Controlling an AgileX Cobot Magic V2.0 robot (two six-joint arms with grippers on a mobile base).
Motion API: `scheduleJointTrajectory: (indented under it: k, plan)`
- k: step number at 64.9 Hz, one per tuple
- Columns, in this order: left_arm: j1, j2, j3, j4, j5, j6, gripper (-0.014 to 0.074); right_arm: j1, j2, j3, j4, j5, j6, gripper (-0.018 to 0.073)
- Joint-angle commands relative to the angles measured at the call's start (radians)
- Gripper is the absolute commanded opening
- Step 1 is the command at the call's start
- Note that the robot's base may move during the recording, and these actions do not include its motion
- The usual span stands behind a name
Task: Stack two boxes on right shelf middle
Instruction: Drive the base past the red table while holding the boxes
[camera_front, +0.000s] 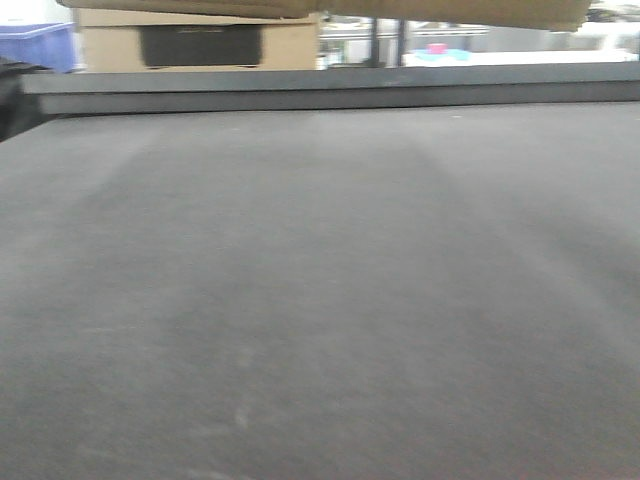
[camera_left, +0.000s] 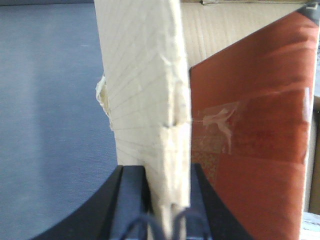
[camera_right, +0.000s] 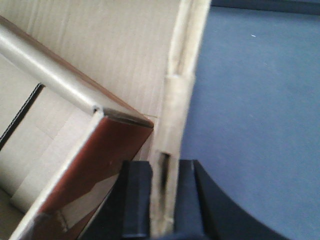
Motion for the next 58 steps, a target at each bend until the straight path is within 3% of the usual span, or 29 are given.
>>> scheduleJointTrajectory:
  k: [1, 58]
  plan:
    - [0.004, -0.019, -0.014, -0.018, -0.082, -0.002, -0.0111, -0.008, -0.004, -0.007, -0.014, -0.014, -0.012, -0.0151]
    - [0.004, -0.019, -0.014, -0.018, -0.082, -0.002, -0.0111, -0.008, -0.004, -0.007, -0.014, -0.014, -0.012, -0.0151]
